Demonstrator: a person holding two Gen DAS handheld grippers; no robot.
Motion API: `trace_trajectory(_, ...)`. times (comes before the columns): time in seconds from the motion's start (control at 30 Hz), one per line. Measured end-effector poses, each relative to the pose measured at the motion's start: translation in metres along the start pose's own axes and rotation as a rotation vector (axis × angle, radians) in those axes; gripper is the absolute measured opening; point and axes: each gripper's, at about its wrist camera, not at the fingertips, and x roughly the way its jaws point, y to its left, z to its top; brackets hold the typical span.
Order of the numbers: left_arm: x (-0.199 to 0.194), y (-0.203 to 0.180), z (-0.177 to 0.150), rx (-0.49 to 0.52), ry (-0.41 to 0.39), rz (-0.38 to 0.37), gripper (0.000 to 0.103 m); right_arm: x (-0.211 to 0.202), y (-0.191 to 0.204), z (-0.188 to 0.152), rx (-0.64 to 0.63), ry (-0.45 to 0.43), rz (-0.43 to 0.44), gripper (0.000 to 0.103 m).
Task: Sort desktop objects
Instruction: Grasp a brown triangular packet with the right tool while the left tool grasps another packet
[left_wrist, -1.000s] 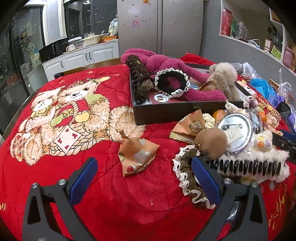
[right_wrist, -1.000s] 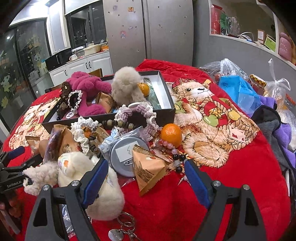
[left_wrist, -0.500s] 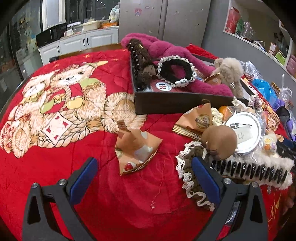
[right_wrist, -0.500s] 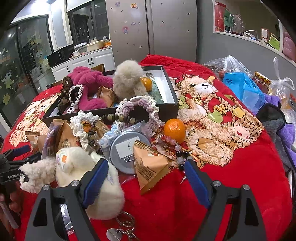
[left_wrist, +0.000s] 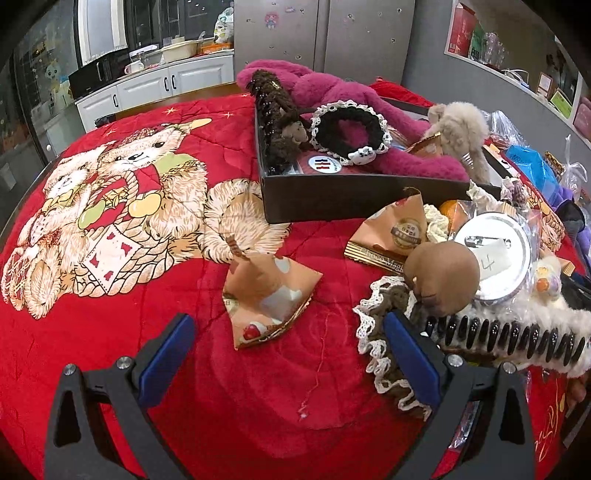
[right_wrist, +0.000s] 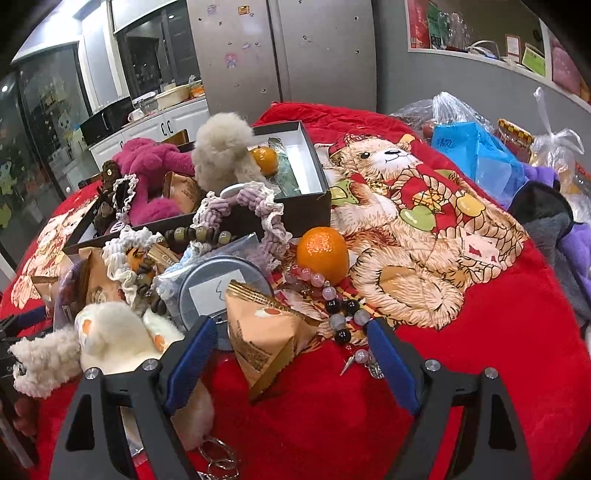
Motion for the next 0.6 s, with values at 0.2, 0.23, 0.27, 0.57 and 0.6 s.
trace_trajectory(0.2,-0.002,-0.003,-0.001,0.016,-0.009,-0.001,0.096,0.001,0.002,-0.001,-0.011,0.004,0.027,0.061)
trace_trajectory(0.23,-0.002,-0.004,-0.001,0.025,-0.013,-0.001,0.092,0.001,0.003,-0.002,-0.016,0.006,0.03,0.056)
trace_trajectory(0.27,-0.003,-0.006,-0.001,0.033,-0.018,-0.004,0.086,0.001,0.005,-0.002,-0.019,0.005,0.036,0.053)
trace_trajectory(0.57,-0.013,-0.021,-0.005,0.104,-0.053,-0.068,0.032,-0.006,0.015,-0.003,-0.069,-0.005,0.014,0.036)
trace_trajectory(0.6,-0.013,-0.021,-0.005,0.101,-0.055,-0.07,0.031,-0.006,0.014,-0.003,-0.068,-0.007,0.013,0.036)
